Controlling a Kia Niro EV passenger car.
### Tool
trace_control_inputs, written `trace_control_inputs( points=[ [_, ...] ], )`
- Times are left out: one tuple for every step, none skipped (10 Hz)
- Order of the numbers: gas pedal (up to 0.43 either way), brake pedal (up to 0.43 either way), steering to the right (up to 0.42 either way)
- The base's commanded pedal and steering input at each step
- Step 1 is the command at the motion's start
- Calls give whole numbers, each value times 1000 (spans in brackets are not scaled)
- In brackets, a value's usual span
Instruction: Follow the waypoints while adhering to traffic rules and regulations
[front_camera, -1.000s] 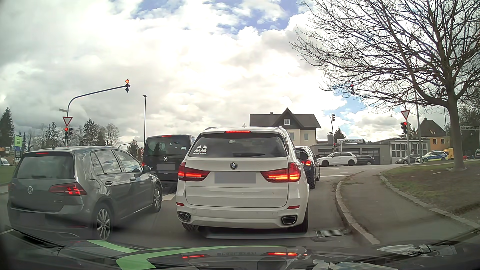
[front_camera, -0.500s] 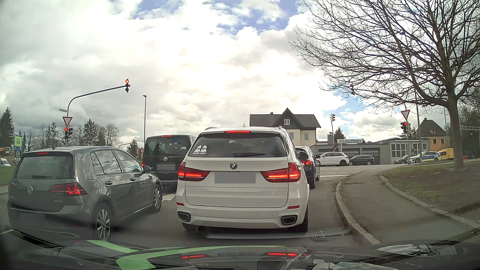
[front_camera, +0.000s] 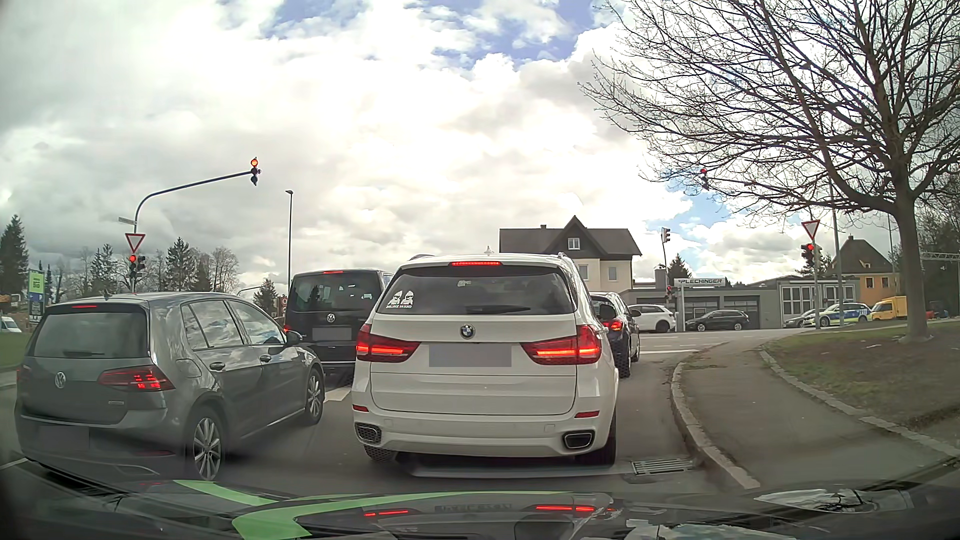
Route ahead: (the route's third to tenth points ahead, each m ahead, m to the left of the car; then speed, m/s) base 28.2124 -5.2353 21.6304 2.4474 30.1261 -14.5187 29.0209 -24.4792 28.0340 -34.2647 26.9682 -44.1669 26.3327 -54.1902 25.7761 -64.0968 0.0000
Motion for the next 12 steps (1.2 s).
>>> trace_control_inputs(
  points=[
    [0,329,16],
    [0,329,16],
    [0,329,16],
    [0,329,16],
    [0,329,16],
    [0,329,16],
    [0,329,16],
    [0,329,16],
    [0,329,16],
    [0,329,16],
    [0,329,16],
    [0,329,16]
  ],
)
